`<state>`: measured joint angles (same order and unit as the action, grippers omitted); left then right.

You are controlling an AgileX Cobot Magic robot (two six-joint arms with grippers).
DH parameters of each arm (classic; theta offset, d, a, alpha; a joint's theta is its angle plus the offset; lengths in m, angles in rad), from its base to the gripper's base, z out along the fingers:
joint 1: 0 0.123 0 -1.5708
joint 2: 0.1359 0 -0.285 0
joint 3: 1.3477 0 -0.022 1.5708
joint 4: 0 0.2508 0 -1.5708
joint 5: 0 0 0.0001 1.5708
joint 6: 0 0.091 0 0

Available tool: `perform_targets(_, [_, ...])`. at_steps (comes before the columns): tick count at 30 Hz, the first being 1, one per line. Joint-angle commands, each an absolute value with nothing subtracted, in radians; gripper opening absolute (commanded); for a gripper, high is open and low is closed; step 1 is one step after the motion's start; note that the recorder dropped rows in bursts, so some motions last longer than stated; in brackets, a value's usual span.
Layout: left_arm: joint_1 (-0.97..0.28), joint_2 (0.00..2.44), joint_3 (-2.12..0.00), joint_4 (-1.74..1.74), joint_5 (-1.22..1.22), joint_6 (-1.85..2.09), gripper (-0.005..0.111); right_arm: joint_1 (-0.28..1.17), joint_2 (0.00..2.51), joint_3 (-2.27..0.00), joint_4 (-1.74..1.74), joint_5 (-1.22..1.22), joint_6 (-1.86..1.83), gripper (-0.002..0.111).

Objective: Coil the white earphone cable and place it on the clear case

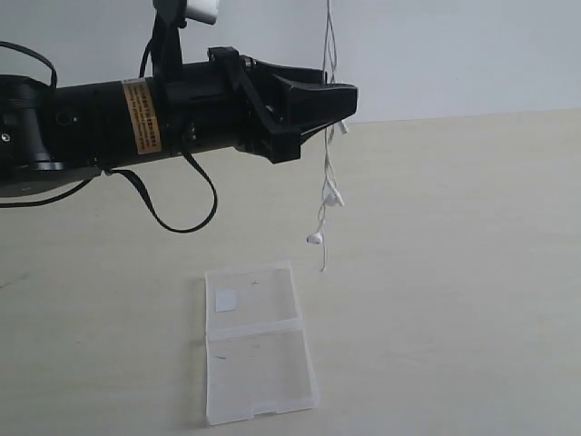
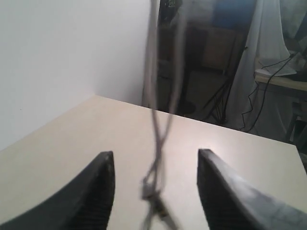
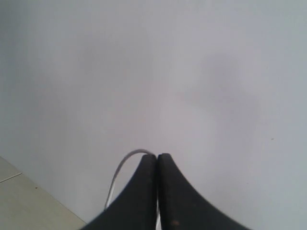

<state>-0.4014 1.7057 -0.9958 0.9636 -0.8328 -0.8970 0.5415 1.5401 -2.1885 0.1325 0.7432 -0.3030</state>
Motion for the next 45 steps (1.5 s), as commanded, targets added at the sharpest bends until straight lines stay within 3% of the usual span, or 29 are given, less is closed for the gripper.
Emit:
perform_targets(1, [-0.408, 1.706, -1.003, 0.938, -0.848, -0.89, 0.04, 0.539, 1.54, -2.194, 0.132, 0.737, -0.303, 0.0])
perform_targets(7, [-0.408, 1.71, -1.016, 0.91, -0.867, -0.867, 0.002, 0.539, 1.54, -2.194, 0.132, 0.737, -0.301, 0.0])
perform_targets(8, [-0.408, 1.712, -1.023, 0.91, -0.871, -0.867, 0.0, 0.539, 1.54, -2.194, 0.132, 0.737, -0.301, 0.0])
perform_targets(15, [-0.408, 1.712, -1.037, 0.912, -0.779, -0.867, 0.0, 0.539, 1.509, -2.194, 0.114, 0.818, -0.301, 0.0])
perform_targets(22, [-0.408, 1.712, -1.037, 0.937, -0.709, -0.898, 0.0, 0.539, 1.417, -2.194, -0.022, 1.221, -0.26, 0.0])
perform_targets(30, [-0.4, 1.675, -1.037, 0.933, -0.678, -0.921, 0.0, 0.539, 1.244, -2.055, -0.008, 1.221, -0.175, 0.0])
perform_targets(36, [-0.38, 1.593, -1.037, 0.941, -0.655, -0.948, 0.0, 0.539, 1.074, -1.831, 0.006, 1.221, -0.083, 0.0])
perform_targets(45, [-0.38, 1.453, -1.037, 0.984, -0.547, -0.976, 0.0, 0.539, 0.87, -1.281, 0.073, 1.221, 0.031, 0.0])
